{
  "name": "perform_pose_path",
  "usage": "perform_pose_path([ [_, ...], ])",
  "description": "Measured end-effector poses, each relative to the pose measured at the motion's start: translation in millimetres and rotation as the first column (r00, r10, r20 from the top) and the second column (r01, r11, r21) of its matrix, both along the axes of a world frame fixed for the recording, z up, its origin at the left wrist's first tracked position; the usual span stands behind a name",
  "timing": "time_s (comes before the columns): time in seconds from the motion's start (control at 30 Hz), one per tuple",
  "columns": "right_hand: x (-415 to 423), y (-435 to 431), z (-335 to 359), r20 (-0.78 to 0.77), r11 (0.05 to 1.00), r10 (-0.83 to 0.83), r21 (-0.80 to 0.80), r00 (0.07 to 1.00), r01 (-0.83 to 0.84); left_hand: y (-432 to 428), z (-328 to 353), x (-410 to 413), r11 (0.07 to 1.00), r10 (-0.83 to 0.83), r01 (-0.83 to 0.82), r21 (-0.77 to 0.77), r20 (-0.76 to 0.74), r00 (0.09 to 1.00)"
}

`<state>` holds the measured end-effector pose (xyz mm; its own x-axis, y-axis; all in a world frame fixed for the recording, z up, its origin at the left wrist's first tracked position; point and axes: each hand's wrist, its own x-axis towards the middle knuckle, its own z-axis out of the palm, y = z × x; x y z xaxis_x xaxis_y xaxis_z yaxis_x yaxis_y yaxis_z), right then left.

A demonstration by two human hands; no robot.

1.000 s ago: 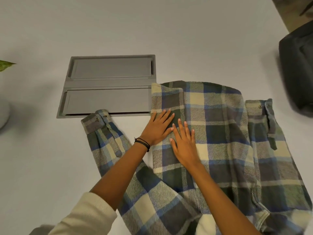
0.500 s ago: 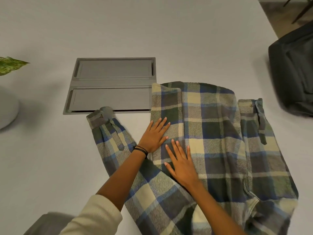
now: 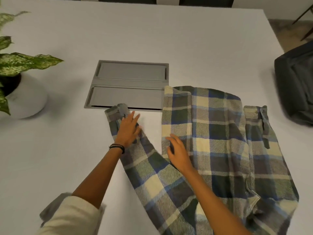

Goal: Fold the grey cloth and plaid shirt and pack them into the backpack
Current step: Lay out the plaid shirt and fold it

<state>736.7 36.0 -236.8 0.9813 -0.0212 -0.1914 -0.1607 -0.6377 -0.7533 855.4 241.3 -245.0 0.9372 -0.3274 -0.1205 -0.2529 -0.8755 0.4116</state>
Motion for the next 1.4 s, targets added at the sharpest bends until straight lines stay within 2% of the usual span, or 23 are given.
perform_pose_path([
  [0.1, 3.3, 14.9, 5.3, -0.039, 0.997, 0.036, 0.068, 0.999, -0.033, 27.4, 2.4, 6.7, 0.963, 0.234, -0.234, -0.131, -0.017, 0.972],
  [0.13, 3.4, 18.0, 5.6, -0.048, 0.996, 0.031, 0.086, 0.998, -0.027, 33.4, 3.6, 8.1, 0.927, 0.315, -0.321, -0.195, -0.062, 0.947],
  [0.2, 2.0, 22.6, 5.4, -0.075, 0.993, 0.012, 0.121, 0.997, -0.003, 43.6, 5.7, 9.8, 0.815, 0.431, -0.492, -0.305, -0.247, 0.868],
  [0.3, -1.4, 24.9, 4.8, -0.13, 0.987, -0.001, 0.161, 0.991, 0.022, 56.0, 3.0, 12.0, 0.663, 0.414, -0.612, -0.432, -0.47, 0.78],
  [0.43, -5.5, 24.1, 3.5, -0.173, 0.988, 0.02, 0.153, 0.985, 0.007, 56.5, 6.3, 12.3, 0.485, 0.435, -0.679, -0.55, -0.522, 0.734],
  [0.5, -8.0, 24.1, 3.1, -0.183, 0.988, 0.036, 0.154, 0.982, -0.007, 53.3, 7.2, 12.6, 0.432, 0.467, -0.696, -0.574, -0.518, 0.717],
  [0.8, -13.0, 11.9, 4.1, -0.282, 0.986, 0.054, 0.168, 0.958, -0.006, 41.7, 19.0, 21.2, 0.322, 0.509, -0.756, -0.57, -0.569, 0.646],
  [1.0, -29.6, -14.5, 10.6, -0.337, 0.983, 0.088, 0.18, 0.937, -0.027, 23.3, 37.5, 29.2, 0.306, 0.458, -0.709, -0.635, -0.555, 0.695],
  [1.27, -56.9, -52.9, 17.6, -0.436, 0.955, 0.189, 0.291, 0.88, -0.061, -21.0, 55.1, 41.3, 0.326, 0.36, -0.618, -0.715, -0.511, 0.781],
  [1.4, -71.2, -70.3, 16.7, -0.462, 0.935, 0.191, 0.353, 0.866, -0.018, -50.1, 61.9, 44.8, 0.318, 0.287, -0.592, -0.741, -0.52, 0.805],
])
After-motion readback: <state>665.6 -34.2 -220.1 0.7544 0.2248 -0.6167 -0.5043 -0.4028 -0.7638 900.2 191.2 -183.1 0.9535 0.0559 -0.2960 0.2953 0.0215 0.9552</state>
